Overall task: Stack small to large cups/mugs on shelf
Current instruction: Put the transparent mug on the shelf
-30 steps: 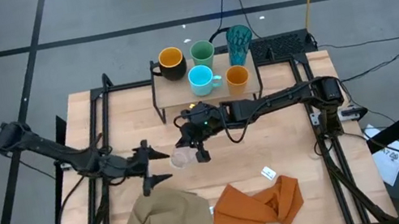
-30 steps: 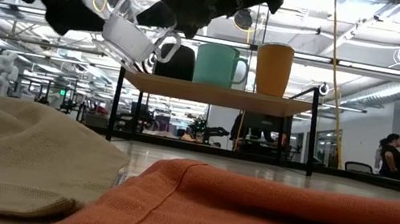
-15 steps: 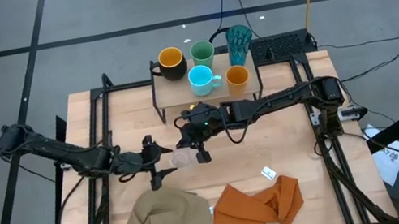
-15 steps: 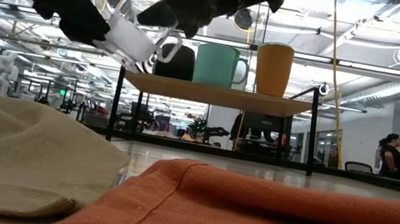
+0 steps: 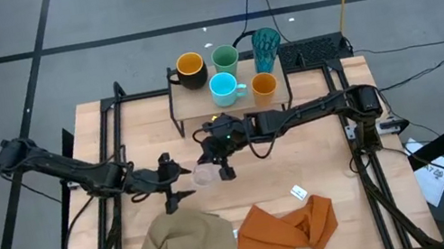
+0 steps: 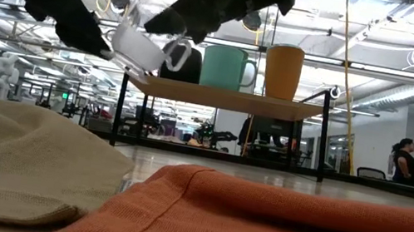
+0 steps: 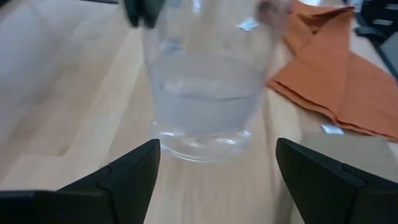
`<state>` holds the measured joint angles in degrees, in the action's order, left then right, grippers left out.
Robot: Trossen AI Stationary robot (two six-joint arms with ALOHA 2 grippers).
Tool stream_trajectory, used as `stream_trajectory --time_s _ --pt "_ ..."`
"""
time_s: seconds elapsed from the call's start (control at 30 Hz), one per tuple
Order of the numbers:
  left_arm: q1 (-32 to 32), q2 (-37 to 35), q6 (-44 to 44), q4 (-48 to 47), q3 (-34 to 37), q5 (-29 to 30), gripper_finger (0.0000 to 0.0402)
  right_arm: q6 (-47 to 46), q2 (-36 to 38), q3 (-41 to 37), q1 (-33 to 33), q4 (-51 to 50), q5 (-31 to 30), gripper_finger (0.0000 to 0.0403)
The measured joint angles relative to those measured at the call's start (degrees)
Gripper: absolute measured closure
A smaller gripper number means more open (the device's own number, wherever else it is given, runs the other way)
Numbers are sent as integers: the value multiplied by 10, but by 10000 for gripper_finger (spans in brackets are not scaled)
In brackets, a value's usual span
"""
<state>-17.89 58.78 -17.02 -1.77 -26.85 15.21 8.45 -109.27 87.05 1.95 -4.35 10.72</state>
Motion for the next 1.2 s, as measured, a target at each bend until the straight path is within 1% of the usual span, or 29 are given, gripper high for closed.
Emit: stream_trajectory --time_s 0.13,0.2,0.33,0.43,0.6,0.9,1.07,1.2 --pt "0 -23 19 -6 0 -19 82 -1 0 0 5 -19 0 403" --pt "0 -45 23 -38 -8 -23 82 -2 0 0 8 -27 0 403" --pt "0 -80 24 -137 -64 -10 82 -2 0 0 11 -40 -1 403" --pt "0 -76 44 -202 -123 -9 82 -2 0 0 10 -45 -1 403" --pt "0 -20 80 -314 -212 -12 82 -2 0 0 12 -47 -1 403" --pt "0 110 144 -432 -361 -6 82 -5 0 0 21 -57 -1 403" --pt "-1 153 184 -458 -419 -2 82 -4 0 0 22 -58 0 403" --pt "-1 172 218 -469 -439 -18 83 -4 0 0 21 -63 13 403"
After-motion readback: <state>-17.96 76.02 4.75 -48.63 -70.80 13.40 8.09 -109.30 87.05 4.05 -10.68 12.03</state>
